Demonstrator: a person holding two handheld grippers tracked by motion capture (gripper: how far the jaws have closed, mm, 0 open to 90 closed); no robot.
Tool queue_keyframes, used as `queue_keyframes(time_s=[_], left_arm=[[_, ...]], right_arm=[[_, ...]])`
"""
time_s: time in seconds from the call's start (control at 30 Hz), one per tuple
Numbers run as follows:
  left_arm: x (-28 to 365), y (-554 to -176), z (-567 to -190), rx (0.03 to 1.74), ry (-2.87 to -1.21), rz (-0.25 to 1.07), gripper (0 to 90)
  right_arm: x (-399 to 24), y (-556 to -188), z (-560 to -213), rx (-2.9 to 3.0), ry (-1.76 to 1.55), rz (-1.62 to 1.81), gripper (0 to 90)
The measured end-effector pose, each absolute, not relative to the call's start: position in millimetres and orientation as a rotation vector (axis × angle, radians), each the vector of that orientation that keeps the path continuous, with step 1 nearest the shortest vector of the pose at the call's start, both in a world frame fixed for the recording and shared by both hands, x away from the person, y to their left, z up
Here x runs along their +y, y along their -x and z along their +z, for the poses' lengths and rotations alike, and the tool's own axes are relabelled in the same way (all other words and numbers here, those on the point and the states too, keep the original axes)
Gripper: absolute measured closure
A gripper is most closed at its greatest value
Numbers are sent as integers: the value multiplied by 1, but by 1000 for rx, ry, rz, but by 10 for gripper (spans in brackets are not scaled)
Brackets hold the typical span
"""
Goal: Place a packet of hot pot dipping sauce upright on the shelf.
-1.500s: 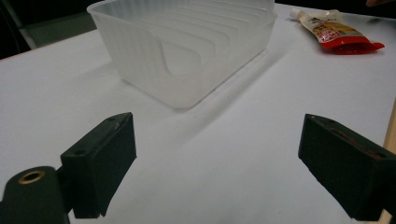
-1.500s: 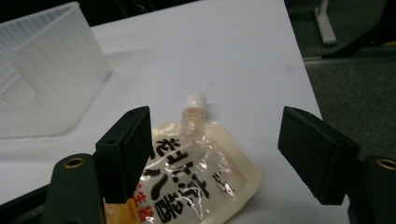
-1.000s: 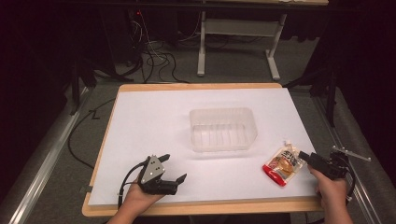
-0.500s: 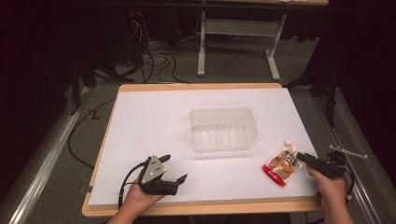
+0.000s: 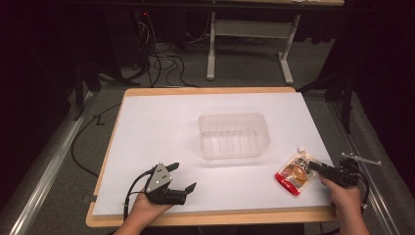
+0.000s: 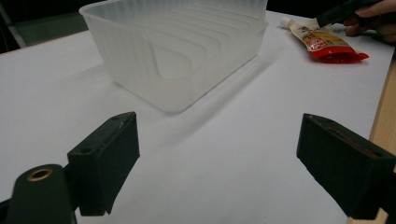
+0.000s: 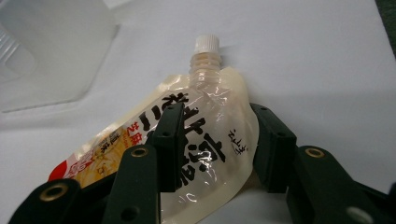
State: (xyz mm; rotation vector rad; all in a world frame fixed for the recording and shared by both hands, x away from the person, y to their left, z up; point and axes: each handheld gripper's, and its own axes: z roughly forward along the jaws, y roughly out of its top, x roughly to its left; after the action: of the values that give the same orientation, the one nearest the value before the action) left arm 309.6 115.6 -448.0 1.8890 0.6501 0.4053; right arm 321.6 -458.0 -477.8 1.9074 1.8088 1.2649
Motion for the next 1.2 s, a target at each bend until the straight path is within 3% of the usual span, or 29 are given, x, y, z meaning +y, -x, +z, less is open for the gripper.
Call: queue_keyframes(time_s=[0.57,0.67,0.7,0.73,1.2], left_arm=[[120,-312,-449,696,-1877,421,136],[121,-313,-448,698,-1870,427,137],[121,-313,-448,698,-1870,427,137],[121,-314,-449,699,-1874,430,138],[122,-312,-447,664,-1888,451,141]], right_arm=[[-457,-320,-477,1868,-1827,1339,651],[-456,-321,-476,1867,-1820,1279,829],[-456,-321,-476,1867,-1820,1279,829],[-454,-319,-475,1847,-1795,1252,900],[-445,-305,-454,1782,-1629,1328,900]])
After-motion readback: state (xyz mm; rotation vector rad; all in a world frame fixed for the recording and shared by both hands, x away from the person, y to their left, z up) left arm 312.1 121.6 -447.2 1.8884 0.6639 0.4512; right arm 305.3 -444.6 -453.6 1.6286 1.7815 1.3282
